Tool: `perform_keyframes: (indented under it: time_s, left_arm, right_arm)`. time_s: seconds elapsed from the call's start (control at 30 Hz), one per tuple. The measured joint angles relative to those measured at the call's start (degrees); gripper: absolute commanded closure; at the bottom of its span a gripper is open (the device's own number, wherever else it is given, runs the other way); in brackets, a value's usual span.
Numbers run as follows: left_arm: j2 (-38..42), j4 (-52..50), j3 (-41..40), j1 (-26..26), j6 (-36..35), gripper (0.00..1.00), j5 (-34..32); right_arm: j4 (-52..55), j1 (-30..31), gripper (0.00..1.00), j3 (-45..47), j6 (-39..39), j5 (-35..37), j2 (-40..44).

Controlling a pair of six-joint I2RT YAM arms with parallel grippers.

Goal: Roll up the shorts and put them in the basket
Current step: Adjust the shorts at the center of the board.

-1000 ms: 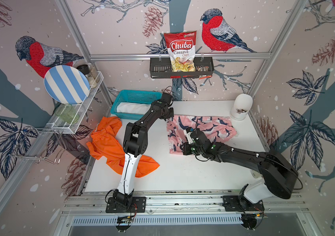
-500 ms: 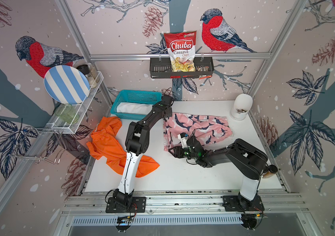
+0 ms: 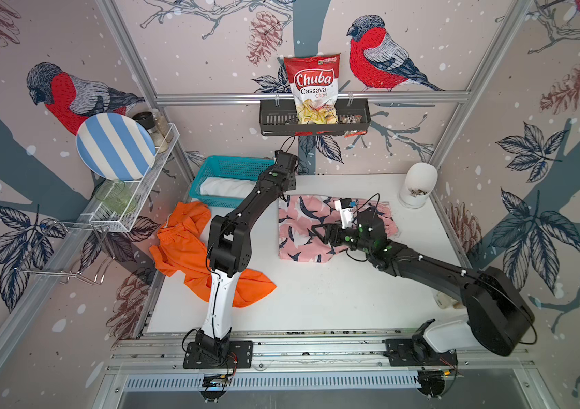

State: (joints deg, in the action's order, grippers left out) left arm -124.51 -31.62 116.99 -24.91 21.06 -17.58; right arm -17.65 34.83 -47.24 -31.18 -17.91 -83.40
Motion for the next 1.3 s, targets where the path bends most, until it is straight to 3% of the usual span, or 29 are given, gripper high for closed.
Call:
perform_keyframes:
  time_s: [0.2,0.37,0.5,0.6,0.7,0.83,0.9,1.0,1.13,1.23,1.3]
  left_arm:
    - [11.26,1.42,-17.86,-7.32,3.06,0.46,6.56]
    - [18.80,3.98,-38.07,-12.35,8.20,0.47,12.04]
    - [19.02,8.20,-47.58,-13.38,12.02,0.48,14.58]
    - [15.65,10.25,-48.35,-12.44,12.57,0.48,16.04]
    - [10.99,13.03,-43.85,-10.29,11.93,0.48,16.06]
    - [1.05,16.17,-30.99,-6.36,8.96,0.49,16.59]
    - [-4.66,15.82,-22.56,-4.90,7.58,0.50,17.14]
    - [-13.38,13.68,-8.50,-3.21,5.42,0.51,18.32]
    - [-24.52,7.43,11.82,-2.19,3.69,0.51,20.59]
    - [-28.30,0.35,21.81,-1.86,2.84,0.51,22.23]
    - [-27.30,-2.08,22.58,-1.57,2.56,0.50,22.10]
  right_arm:
    - [15.56,-16.39,0.32,-9.97,5.66,2.45,-13.42]
    - [20.63,-23.34,0.35,-16.68,8.33,1.14,-23.50]
    - [21.55,-27.65,0.38,-16.13,8.90,-1.40,-26.25]
    - [18.93,-28.83,0.38,-10.84,9.16,-1.42,-23.21]
    - [18.03,-29.00,0.38,-3.82,9.18,-1.46,-17.73]
    - [16.31,-27.28,0.39,5.92,8.28,-2.08,-9.79]
    - [14.97,-22.77,0.38,10.40,6.47,-2.05,-5.95]
    - [13.07,-10.54,0.38,14.05,1.05,-2.43,-2.73]
    - [14.95,5.46,0.37,10.95,-7.10,-6.91,-2.43]
    - [17.49,8.35,0.35,2.95,-9.22,-7.04,-0.20]
    - [18.56,7.13,0.35,-0.42,-8.94,-5.42,1.97]
